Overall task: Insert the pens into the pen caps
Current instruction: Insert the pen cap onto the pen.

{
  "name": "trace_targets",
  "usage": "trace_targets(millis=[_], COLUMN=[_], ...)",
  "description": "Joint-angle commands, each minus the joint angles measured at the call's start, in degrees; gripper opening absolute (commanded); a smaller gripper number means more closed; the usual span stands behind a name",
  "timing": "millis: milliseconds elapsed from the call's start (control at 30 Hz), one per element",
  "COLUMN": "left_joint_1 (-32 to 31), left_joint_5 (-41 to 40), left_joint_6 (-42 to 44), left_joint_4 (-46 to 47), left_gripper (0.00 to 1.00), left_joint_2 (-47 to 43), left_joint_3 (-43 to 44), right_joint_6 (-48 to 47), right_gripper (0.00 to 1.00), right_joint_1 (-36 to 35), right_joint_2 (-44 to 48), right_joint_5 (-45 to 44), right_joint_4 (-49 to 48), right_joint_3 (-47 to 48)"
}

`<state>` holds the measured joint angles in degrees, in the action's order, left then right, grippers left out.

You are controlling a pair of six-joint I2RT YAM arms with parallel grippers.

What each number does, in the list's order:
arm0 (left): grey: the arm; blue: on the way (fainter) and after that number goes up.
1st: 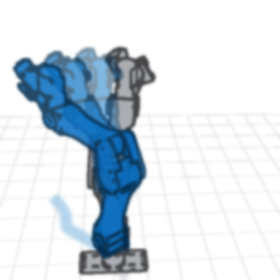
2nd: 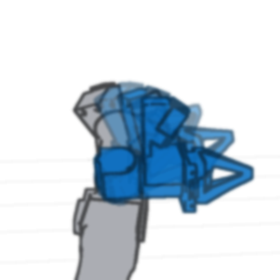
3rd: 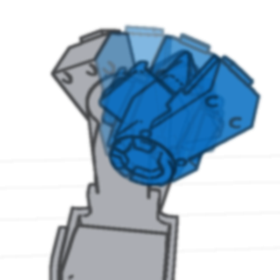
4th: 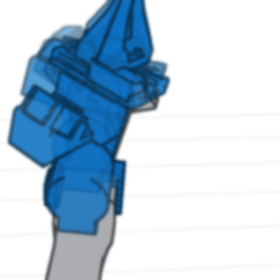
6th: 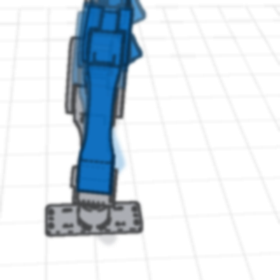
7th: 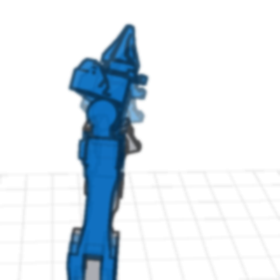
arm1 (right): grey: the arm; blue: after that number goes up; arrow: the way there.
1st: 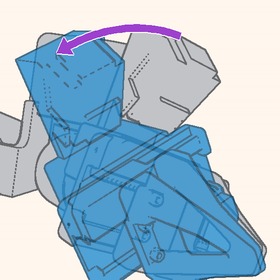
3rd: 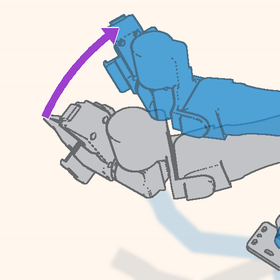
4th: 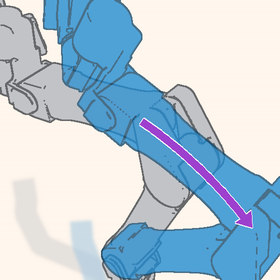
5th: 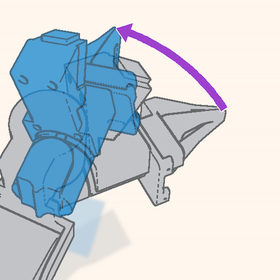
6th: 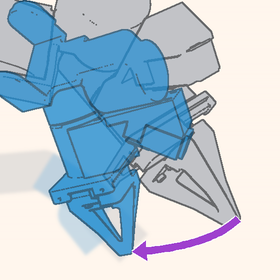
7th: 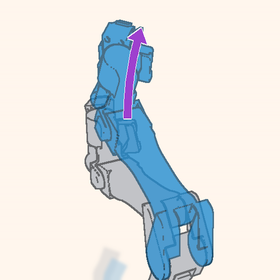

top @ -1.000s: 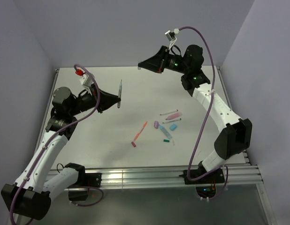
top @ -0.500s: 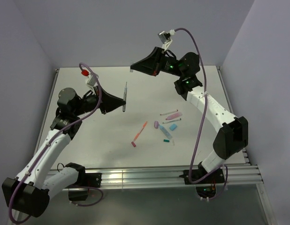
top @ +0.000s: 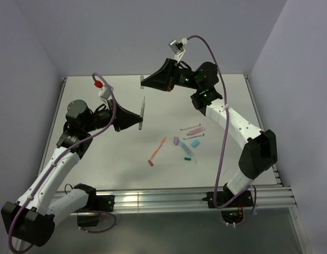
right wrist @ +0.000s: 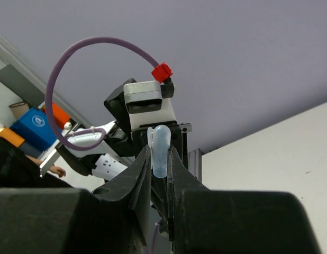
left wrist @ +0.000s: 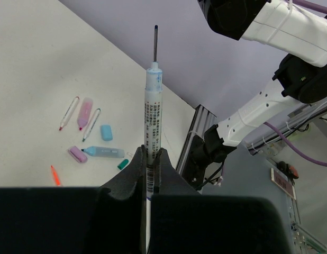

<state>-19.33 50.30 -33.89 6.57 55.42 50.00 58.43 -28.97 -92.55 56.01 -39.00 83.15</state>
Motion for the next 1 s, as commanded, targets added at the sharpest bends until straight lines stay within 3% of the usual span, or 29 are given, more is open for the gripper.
trace_targets(millis=[0, 967], left_joint_1=[-0.27, 1.05], left_joint_5=[1.38, -1.44], left_joint_6=[0.05, 0.93], left_joint_4=[1.78, 0.73], left_gripper=[0.00, 0.00], left_joint_2=[-1.63, -3.04], left_joint_3=[1.68, 3.88], right_joint_6=[-1.57, -0.08], right_gripper=[0.00, 0.00], right_joint_1=[-0.91, -0.47], right_joint_2=[-0.17, 0.18], right_joint_5=[0.68, 0.24], right_joint_4=[-2.92, -3.10], right_joint_3=[-0.19, -2.29])
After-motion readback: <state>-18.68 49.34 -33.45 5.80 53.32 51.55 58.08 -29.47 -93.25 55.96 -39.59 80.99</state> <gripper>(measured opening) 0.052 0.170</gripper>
